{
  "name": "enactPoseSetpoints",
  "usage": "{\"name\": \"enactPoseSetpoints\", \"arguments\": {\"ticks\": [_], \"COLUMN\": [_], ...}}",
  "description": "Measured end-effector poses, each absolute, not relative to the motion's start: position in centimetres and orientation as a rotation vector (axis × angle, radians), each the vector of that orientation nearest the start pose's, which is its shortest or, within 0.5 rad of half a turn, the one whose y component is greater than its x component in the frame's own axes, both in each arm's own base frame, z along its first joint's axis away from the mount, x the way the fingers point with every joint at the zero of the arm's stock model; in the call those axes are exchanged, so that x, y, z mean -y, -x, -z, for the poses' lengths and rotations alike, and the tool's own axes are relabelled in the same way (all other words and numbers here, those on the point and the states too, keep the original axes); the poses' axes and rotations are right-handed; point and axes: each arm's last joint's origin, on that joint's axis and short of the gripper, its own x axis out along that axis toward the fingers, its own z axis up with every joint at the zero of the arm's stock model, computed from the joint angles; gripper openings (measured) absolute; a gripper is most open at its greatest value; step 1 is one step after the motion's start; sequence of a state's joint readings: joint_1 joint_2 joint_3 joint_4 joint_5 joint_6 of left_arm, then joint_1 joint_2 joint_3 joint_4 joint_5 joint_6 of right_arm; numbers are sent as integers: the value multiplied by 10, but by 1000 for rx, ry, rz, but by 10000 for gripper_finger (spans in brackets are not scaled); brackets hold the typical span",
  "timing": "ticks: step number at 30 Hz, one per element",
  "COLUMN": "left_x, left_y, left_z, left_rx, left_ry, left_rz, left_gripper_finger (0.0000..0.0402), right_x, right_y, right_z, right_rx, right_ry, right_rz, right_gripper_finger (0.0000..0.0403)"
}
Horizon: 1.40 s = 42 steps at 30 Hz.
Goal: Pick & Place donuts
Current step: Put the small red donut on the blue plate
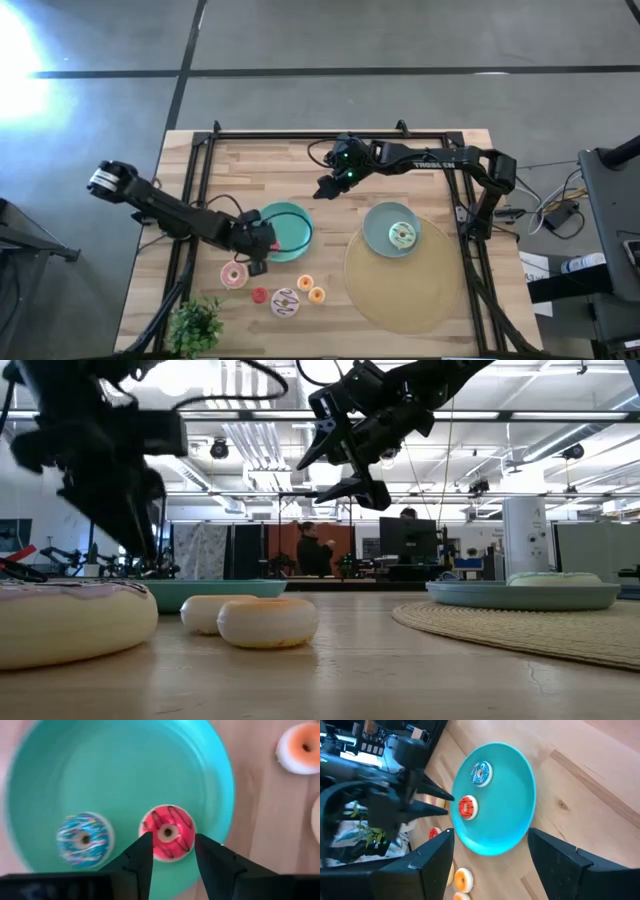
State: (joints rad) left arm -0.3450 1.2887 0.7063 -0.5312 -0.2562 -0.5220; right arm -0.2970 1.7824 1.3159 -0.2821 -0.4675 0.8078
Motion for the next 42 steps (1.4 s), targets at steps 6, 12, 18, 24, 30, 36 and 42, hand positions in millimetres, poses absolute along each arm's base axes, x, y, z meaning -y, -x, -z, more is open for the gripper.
{"name": "enactPoseSetpoints", "arguments": {"ticks": [6, 12, 18, 24, 30, 36, 42], "left_x": [86, 130, 154, 159, 160, 156, 120], "left_y": [-199, -176, -188, -197, -202, -203, -202], "left_z": [-220, -201, -171, -147, -141, -150, -187], "left_rx": [-1038, -1079, -1013, -1115, -1139, -1122, -1031], "left_ry": [197, 201, 143, 140, 183, 231, 314], "left_rz": [14, 291, 228, 155, 116, 111, 9], "left_gripper_finger": [120, 120, 120, 120, 114, 27, 3], "right_x": [100, 99, 99, 98, 97, 97, 97], "right_y": [-373, -368, -368, -368, -368, -368, -367], "right_z": [-236, -232, -230, -230, -230, -230, -229], "right_rx": [-794, -852, -855, -856, -863, -865, -868], "right_ry": [-1043, -1011, -997, -997, -995, -990, -988], "right_rz": [131, 132, 135, 135, 134, 132, 131], "right_gripper_finger": [244, 242, 240, 242, 238, 238, 236]}}
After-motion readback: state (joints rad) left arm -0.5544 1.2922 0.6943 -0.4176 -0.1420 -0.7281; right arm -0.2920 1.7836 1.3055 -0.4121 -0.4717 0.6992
